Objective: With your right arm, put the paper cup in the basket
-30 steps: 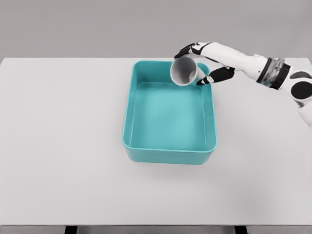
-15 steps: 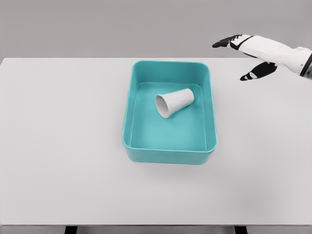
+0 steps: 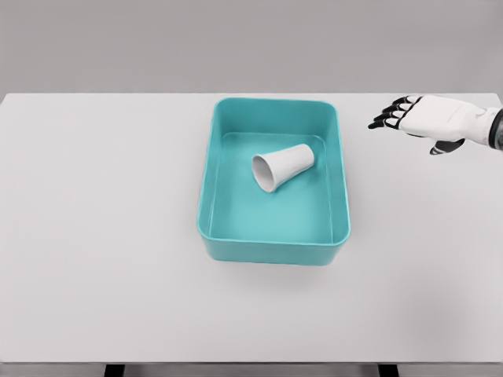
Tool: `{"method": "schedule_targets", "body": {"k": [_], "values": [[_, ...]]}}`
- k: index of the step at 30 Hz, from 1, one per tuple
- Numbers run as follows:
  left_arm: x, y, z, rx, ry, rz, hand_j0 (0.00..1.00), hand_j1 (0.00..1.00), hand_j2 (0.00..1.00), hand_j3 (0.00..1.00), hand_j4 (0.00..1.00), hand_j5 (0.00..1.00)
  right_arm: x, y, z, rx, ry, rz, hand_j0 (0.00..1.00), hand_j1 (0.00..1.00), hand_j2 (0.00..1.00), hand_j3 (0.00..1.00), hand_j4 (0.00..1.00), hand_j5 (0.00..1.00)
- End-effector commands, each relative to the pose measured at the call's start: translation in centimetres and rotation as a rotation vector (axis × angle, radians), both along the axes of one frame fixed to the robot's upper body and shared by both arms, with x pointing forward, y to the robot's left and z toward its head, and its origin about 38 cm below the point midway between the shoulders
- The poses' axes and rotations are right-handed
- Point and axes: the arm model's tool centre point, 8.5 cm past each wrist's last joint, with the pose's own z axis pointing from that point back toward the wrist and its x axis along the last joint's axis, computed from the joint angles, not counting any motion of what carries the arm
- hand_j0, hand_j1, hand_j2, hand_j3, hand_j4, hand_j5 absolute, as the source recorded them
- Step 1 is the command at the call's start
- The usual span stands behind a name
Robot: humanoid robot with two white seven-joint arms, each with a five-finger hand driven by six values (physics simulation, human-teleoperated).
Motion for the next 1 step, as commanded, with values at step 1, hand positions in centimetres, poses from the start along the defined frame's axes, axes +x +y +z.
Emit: {"method": "schedule_targets", "body": {"k": [1], "values": [[0.07,0.00,0.00,0.000,-0.003,0.000,1.00,1.00,1.00,1.00,1.00,1.00,0.04,0.11,0.02,0.004,-0.001,0.000,1.00,1.00,1.00,1.00,1.00,1.00]]}}
